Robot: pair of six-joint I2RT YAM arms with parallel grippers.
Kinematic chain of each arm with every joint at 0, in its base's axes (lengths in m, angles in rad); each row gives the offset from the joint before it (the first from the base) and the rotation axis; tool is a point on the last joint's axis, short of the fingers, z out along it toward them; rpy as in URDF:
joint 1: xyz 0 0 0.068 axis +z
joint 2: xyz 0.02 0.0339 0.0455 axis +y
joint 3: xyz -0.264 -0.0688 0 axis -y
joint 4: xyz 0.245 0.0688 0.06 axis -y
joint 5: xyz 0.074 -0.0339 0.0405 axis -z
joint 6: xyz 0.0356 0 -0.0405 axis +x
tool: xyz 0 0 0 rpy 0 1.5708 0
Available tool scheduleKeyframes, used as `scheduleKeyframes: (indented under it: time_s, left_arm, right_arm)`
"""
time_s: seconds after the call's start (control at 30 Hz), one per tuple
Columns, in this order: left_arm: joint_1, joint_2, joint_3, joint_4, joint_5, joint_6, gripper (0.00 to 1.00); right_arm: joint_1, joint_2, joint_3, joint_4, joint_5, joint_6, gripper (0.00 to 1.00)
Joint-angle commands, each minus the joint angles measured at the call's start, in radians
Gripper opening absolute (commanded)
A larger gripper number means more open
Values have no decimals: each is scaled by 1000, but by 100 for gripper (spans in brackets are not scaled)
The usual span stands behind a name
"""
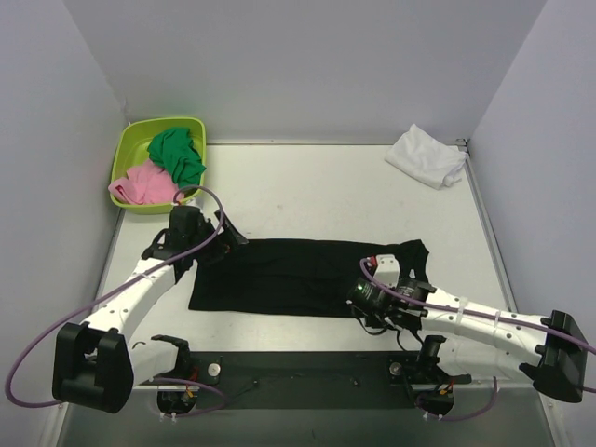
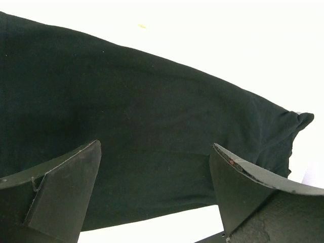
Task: Fold and stack the t-shirts
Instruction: Fold the other side of the tshirt into a rectangle, then rotate the tshirt 90 degrees
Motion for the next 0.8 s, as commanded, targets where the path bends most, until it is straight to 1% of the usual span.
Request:
scheduleKeyframes:
  time_s: [0.0, 0.03, 0.07, 0.1, 0.13, 0.17, 0.2, 0.23, 0.3, 0.33, 0.37, 0.43, 0.47, 0.57, 0.7, 0.77]
  left_arm:
    - [1, -43, 7, 29, 15, 9, 97]
    - [1, -43, 16, 28, 15, 9, 97]
    - [2, -42, 27, 19, 13, 11, 97]
    - [1, -39, 38, 8, 10, 15, 97]
    - [2, -37, 48, -4, 8, 18, 97]
    - [2, -39, 64, -18, 10, 20, 97]
    - [1, -42, 67, -21, 11, 22, 98]
    - [2, -51, 73, -24, 11, 23, 97]
    - [2, -62, 81, -32, 15, 23, 97]
    - [2, -68, 84, -35, 16, 22, 97]
    - [4, -69, 87, -43, 16, 23, 97]
    - [4, -75, 97, -47, 16, 23, 98]
    - [4, -77, 100, -54, 16, 25, 97]
    - [4, -92, 102, -63, 16, 25, 97]
    - [5, -112, 108, -77, 16, 32, 98]
    - [5, -118, 107, -81, 15, 37, 97]
  right_arm:
    - [0, -10, 142, -146, 266, 69, 40]
    - [-28, -9, 182, -146, 288, 54, 66]
    - [-57, -4, 199, -140, 299, 9, 75]
    - [-98, 6, 214, -117, 308, -15, 80]
    - [-172, 11, 226, -98, 307, -41, 87]
    - [-212, 12, 231, -53, 304, -81, 89]
    - [-243, 14, 233, -29, 296, -101, 94]
    - [-302, 14, 233, -6, 288, -114, 97]
    - [-364, 28, 217, 72, 279, -146, 99]
    - [-405, 37, 208, 98, 229, -152, 100]
    - [-472, 46, 188, 156, 206, -160, 100]
    - [-525, 74, 162, 230, 161, -181, 100]
    - [-563, 86, 142, 297, 123, -183, 100]
    - [-606, 143, 125, 401, 71, -184, 100]
    - [-636, 244, 115, 488, 31, -180, 100]
    - [-646, 265, 105, 547, 17, -181, 100]
